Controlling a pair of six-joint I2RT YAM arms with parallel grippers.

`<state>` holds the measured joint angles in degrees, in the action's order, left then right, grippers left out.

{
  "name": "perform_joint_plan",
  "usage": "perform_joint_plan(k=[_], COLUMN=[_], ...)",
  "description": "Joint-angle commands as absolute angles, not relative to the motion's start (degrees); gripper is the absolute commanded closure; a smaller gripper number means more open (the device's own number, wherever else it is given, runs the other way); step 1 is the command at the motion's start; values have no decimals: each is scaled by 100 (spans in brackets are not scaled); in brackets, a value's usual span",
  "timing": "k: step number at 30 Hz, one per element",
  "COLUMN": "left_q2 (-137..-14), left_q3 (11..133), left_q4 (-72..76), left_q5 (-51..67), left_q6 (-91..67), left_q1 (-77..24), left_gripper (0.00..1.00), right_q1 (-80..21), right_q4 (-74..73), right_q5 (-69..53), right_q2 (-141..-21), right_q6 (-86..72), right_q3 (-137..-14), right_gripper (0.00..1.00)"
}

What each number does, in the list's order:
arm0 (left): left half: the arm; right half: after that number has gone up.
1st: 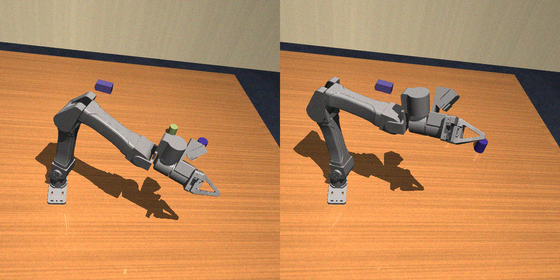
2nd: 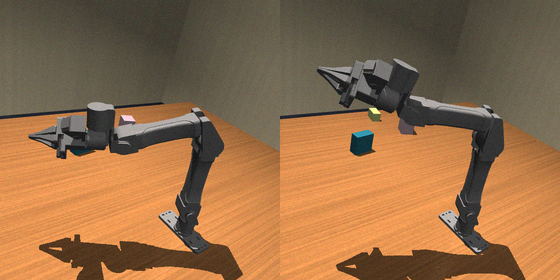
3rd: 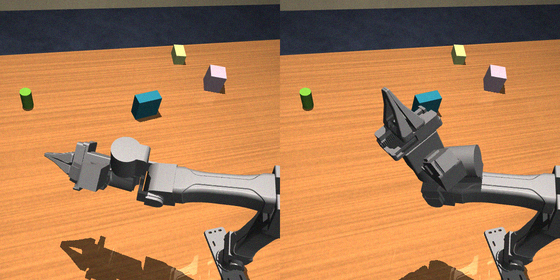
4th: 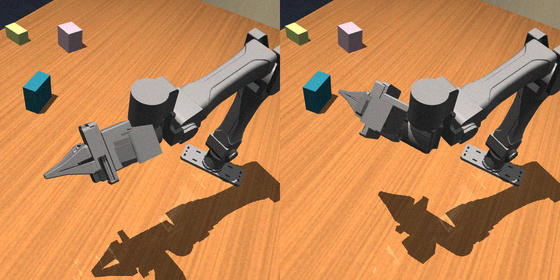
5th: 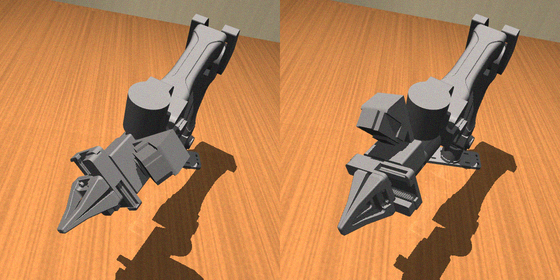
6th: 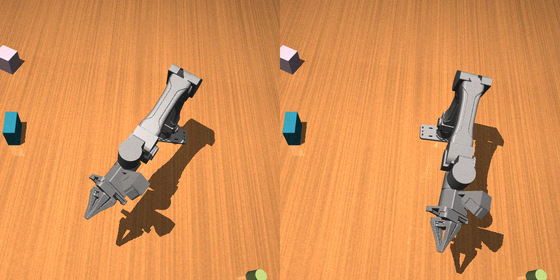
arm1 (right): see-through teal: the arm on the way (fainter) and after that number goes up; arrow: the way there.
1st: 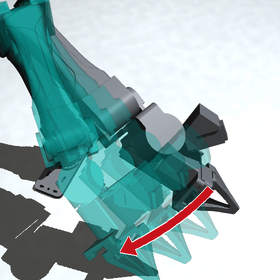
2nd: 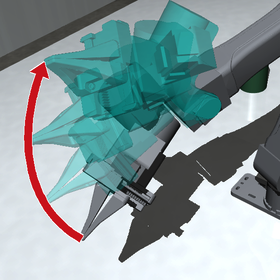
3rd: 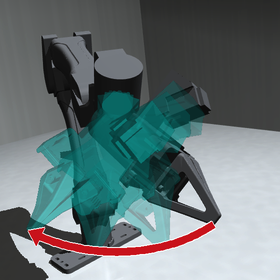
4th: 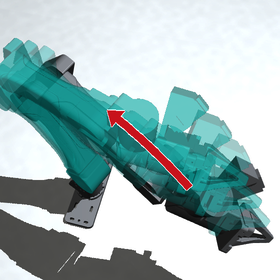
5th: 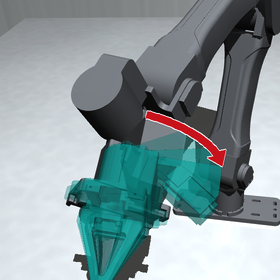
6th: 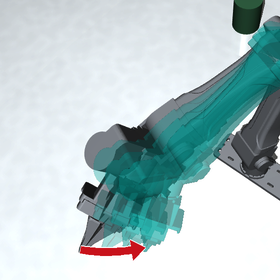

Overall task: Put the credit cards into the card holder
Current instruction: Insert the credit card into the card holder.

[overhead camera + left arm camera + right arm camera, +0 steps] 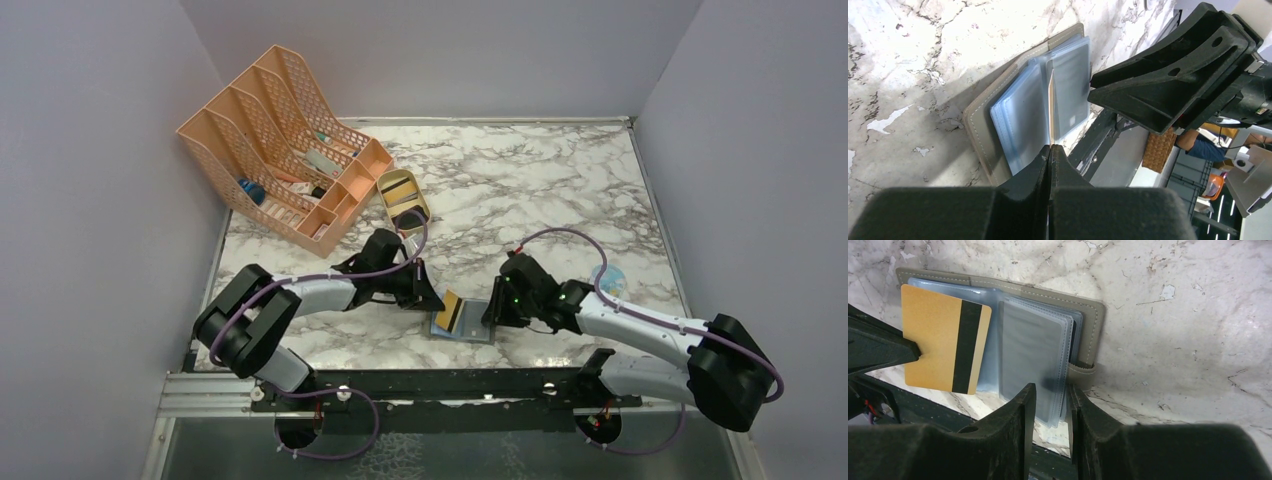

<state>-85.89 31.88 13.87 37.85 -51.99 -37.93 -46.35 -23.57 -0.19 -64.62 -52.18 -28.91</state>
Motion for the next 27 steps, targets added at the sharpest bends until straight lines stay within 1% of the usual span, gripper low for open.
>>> perform_joint_plan(k=[1, 15, 27], left_q2=[-8693, -9051, -9174], left_q3=[3110, 3031, 2892], left_q4=[1661, 1914, 1926], left_q5=[3722, 3645, 3205], left_q6=[-5194, -5279, -5411], left_q1=[-3860, -3979, -4069], left_gripper=[100, 100, 100], right_q1=[-4658, -4658, -4658], right_q4=[-2337, -2322, -2261], right_q5=[176, 141, 70], right_q2=[-6486, -6437, -6344], right_q6=[-5157, -5197, -5223], right_q3=[-2789, -2712, -2568], right_gripper=[71, 71, 71])
